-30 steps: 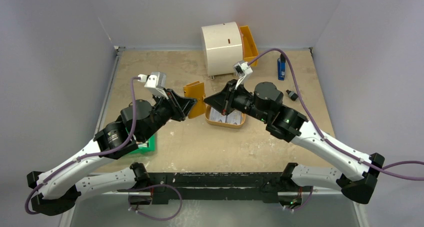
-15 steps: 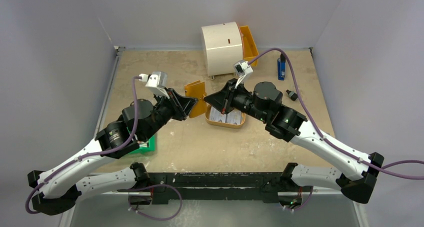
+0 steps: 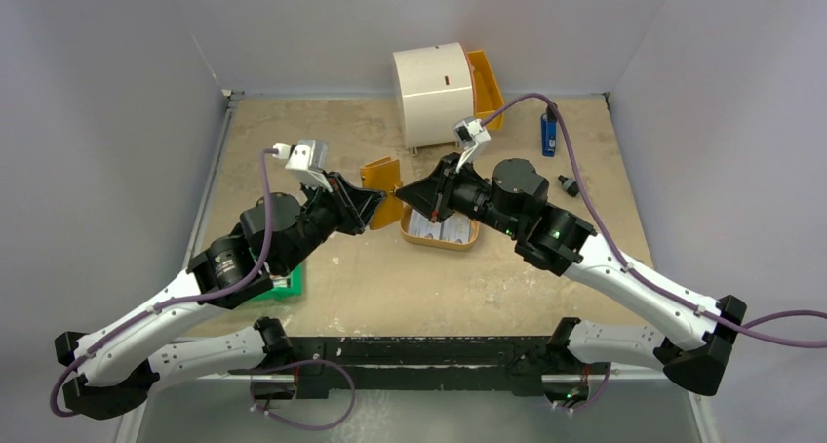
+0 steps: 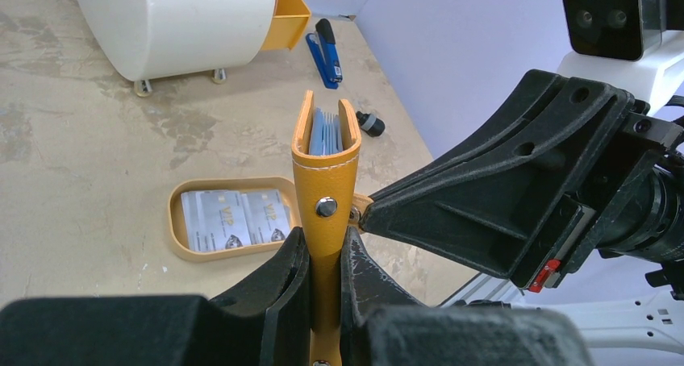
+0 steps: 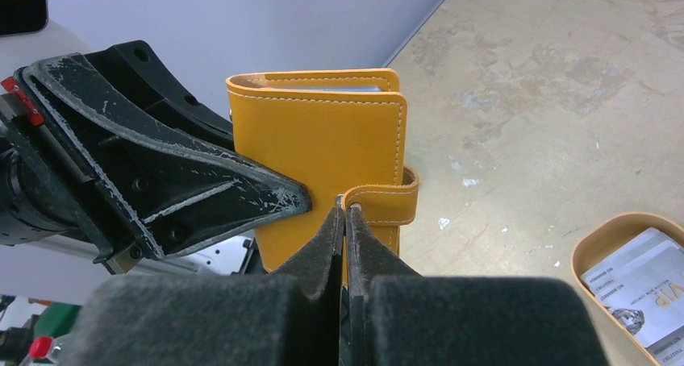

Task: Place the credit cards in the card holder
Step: Close the card holder.

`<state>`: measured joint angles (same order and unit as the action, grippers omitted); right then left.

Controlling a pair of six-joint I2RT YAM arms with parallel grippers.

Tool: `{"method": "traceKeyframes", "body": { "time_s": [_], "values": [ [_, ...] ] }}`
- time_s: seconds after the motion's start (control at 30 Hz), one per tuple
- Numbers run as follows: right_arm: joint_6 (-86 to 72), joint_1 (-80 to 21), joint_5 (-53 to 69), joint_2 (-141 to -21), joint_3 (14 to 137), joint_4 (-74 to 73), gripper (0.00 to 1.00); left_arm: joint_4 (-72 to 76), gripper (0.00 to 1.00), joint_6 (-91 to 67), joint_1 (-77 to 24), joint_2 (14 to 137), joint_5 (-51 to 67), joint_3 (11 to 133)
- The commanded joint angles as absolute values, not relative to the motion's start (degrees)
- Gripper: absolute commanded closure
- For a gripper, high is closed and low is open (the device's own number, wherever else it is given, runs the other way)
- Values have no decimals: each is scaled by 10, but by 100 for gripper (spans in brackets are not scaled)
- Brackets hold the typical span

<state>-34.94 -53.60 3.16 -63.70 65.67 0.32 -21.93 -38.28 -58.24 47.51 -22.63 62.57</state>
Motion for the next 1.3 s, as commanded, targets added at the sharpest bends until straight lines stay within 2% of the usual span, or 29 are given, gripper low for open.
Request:
{"method": "traceKeyframes", "body": {
  "time_s": [0.0,1.27],
  "values": [
    [-345,-538,51,-626,669,41,100,-176,100,-376,-583,474,-222,642],
    [-365,-538,51,-667,679,47,100,-160,100,-390,-583,476,-170,651]
  ]
}}
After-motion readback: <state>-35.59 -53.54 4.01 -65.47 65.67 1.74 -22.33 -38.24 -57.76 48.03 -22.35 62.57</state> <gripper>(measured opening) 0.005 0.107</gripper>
